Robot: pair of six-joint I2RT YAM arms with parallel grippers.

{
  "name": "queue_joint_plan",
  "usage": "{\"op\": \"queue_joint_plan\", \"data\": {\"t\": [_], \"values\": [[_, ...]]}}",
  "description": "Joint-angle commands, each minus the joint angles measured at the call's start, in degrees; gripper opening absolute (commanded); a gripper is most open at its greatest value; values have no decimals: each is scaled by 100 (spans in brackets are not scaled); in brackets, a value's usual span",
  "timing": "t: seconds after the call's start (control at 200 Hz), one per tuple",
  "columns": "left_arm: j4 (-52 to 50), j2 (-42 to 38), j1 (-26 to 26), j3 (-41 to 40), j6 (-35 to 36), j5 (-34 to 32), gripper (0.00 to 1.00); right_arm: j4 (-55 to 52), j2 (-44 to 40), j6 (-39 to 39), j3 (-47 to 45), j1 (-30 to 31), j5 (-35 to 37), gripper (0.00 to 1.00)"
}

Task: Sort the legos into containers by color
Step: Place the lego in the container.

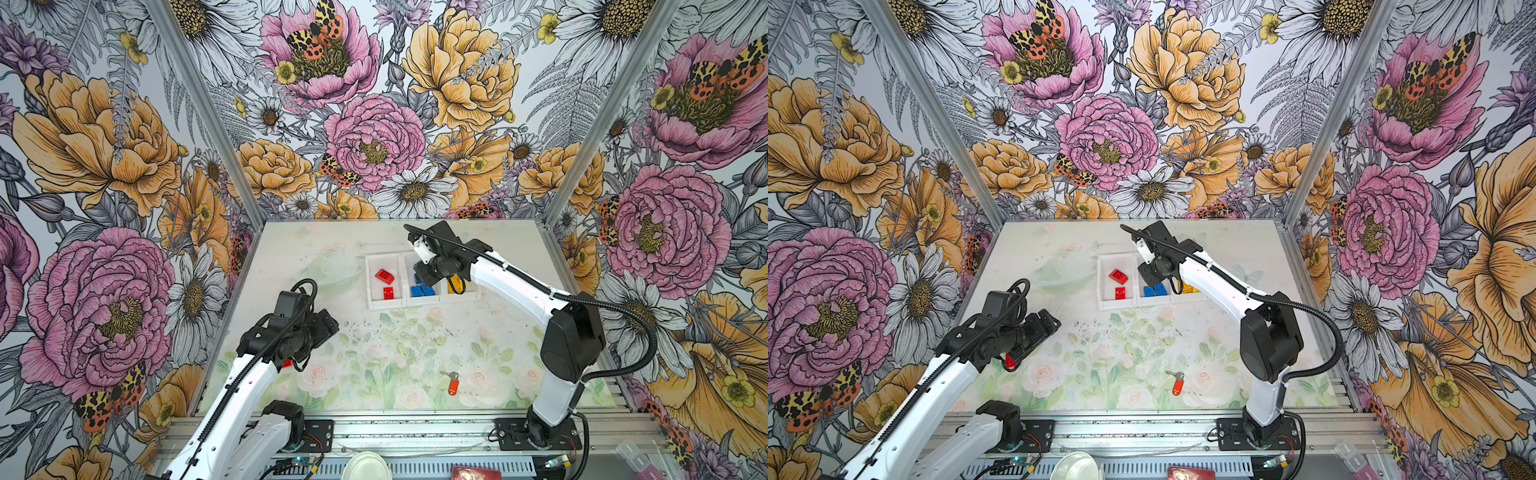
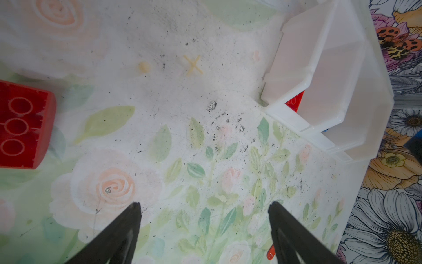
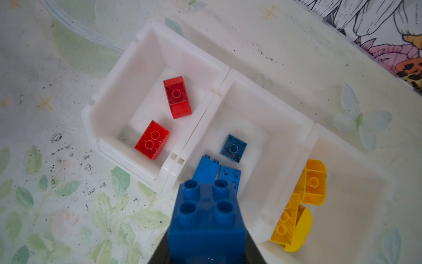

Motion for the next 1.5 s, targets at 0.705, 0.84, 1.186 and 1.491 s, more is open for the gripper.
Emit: {"op": "queue_joint_plan", "data": {"t": [0.705,0.84,1.186,1.491], "values": [[-13,-50,618,-113,322,74,90,10,1114,415,912,-273,392,50],[-21,-67,647,-139,266,-7,90,2,1058,430,861,-289,340,53],[-238,-177,689,-148,-1,-452,88,11,637,555,584,-284,-1,58],[-618,-145,770,-56,-353,-1019,87,10,184,663,173,-264,-245,62]]}}
